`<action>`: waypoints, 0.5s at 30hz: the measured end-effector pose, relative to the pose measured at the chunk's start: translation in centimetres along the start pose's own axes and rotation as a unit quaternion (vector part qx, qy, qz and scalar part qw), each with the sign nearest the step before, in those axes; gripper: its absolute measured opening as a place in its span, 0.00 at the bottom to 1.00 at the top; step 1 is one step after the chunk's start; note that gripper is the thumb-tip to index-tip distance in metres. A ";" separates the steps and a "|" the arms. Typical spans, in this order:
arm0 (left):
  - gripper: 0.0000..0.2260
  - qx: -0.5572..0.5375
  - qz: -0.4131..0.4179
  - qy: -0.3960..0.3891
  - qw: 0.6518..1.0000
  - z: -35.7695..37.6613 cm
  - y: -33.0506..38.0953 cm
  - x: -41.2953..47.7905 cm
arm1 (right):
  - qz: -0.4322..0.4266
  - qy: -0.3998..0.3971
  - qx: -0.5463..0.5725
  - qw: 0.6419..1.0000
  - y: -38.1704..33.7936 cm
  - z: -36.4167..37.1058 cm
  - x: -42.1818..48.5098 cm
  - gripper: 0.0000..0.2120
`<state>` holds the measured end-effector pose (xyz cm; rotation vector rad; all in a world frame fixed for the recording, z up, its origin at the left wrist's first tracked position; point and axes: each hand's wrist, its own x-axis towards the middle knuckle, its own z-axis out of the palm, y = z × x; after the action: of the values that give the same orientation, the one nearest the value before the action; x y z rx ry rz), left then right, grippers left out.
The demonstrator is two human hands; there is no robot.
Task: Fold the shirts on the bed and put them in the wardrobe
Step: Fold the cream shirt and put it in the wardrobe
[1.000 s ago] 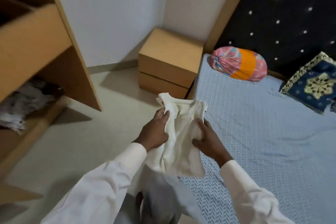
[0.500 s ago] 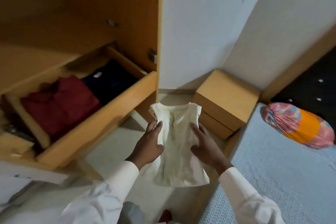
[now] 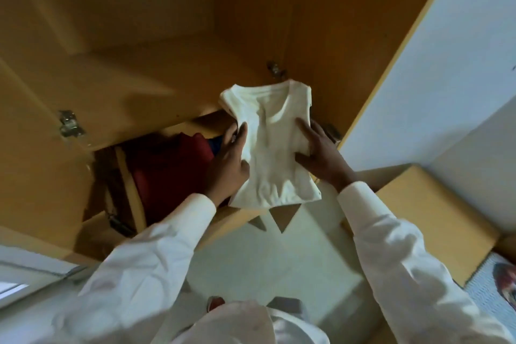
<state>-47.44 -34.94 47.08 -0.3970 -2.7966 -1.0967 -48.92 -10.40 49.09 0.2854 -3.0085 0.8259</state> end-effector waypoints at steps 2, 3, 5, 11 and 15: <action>0.35 0.039 0.000 0.045 0.998 -0.2 -1.2 2.1 | -0.016 -0.014 -0.003 1.000 -0.2 0.1 3.8 0.42; 0.36 0.041 -0.008 0.056 0.998 -0.1 -1.8 3.0 | -0.021 -0.024 -0.006 0.999 -0.2 0.4 5.4 0.42; 0.37 0.019 -0.035 0.069 0.997 0.9 -3.5 5.0 | -0.028 -0.047 -0.011 0.998 0.2 1.3 8.8 0.43; 0.36 -0.007 -0.105 0.076 0.992 6.2 -8.1 7.1 | -0.020 -0.143 -0.004 0.990 2.9 4.9 14.8 0.43; 0.35 -0.032 -0.210 0.035 0.977 9.2 -9.7 7.2 | -0.016 -0.219 0.000 0.976 5.4 7.5 16.8 0.42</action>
<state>-57.16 -34.04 35.46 0.2392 -2.8589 -1.2465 -66.08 -12.55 40.84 0.5865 -3.3909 0.8601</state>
